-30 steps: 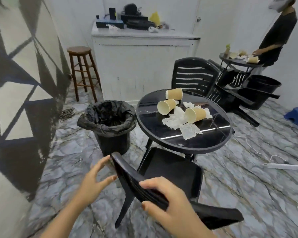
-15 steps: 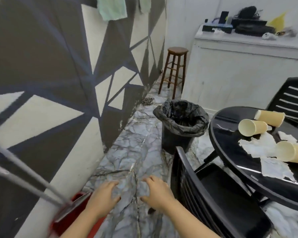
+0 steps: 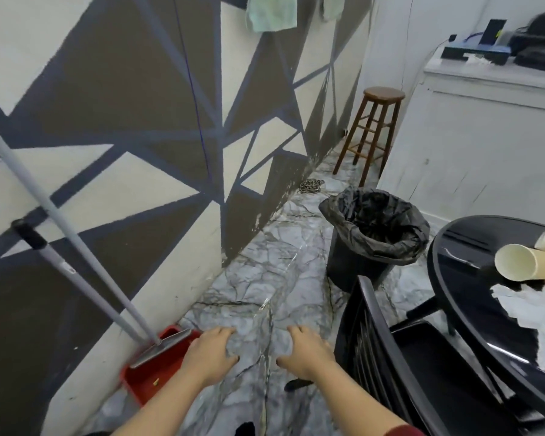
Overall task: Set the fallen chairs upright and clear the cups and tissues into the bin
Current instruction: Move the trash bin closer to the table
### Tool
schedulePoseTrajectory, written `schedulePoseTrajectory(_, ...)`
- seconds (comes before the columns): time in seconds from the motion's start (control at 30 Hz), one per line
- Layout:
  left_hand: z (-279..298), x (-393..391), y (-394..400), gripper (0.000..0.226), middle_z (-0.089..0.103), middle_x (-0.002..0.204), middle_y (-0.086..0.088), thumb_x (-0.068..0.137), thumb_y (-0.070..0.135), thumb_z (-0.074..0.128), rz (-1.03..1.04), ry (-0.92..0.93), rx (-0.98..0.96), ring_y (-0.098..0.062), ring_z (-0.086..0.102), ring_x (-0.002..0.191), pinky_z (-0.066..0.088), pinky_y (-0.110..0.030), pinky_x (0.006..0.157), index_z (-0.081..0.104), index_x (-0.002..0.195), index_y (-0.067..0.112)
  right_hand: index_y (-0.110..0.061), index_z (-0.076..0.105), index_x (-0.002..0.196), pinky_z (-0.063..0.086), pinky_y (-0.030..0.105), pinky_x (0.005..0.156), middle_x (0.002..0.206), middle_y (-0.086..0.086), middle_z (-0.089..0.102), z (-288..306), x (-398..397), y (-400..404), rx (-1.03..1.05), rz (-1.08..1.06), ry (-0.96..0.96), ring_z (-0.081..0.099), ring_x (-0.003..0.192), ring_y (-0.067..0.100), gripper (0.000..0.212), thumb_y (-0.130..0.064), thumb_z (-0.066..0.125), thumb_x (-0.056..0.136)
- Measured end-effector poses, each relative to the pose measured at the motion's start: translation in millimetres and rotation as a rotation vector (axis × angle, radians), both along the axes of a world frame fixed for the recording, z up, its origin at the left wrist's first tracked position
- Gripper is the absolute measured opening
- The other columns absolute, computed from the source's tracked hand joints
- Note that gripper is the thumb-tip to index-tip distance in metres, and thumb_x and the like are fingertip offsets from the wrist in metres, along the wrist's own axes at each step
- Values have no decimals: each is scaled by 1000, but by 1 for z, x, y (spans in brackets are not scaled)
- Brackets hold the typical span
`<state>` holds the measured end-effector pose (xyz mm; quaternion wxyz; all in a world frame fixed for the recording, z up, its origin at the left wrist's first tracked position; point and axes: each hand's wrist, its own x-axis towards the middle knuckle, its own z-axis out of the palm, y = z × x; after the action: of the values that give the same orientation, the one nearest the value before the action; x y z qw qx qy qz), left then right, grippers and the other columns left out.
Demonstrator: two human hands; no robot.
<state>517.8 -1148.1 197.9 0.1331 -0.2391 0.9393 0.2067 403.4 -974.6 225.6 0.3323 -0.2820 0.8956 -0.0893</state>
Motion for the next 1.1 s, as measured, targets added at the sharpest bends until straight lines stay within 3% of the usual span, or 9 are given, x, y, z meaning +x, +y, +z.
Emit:
schedulePoseTrajectory(0.3, -3, -79, -38, 61, 39, 143, 0, 83, 38, 56, -11, 1, 53, -19, 36, 131, 32, -31, 107, 33, 138, 24, -22, 22, 144, 25, 45, 109, 147, 6, 31, -3, -66, -56, 13, 11, 40, 28, 135, 28, 74, -47, 54, 82)
schedulePoseTrajectory(0.67, 7, -219, -141, 59, 39, 144, -1, 84, 37, 53, -164, -24, 41, -19, 38, 130, 33, -30, 106, 33, 138, 23, -20, 29, 139, 27, 46, 108, 143, 6, 36, 7, -186, -135, -18, -189, 29, 32, 132, 28, 69, -48, 55, 81)
schedulePoseTrajectory(1.1, 9, -358, -169, 60, 37, 144, 5, 85, 41, 54, -377, -34, 47, -16, 36, 131, 33, -29, 106, 32, 138, 26, -22, 26, 141, 29, 45, 107, 142, 6, 36, 0, -289, -133, 72, -406, 64, 32, 132, 28, 73, -51, 54, 80)
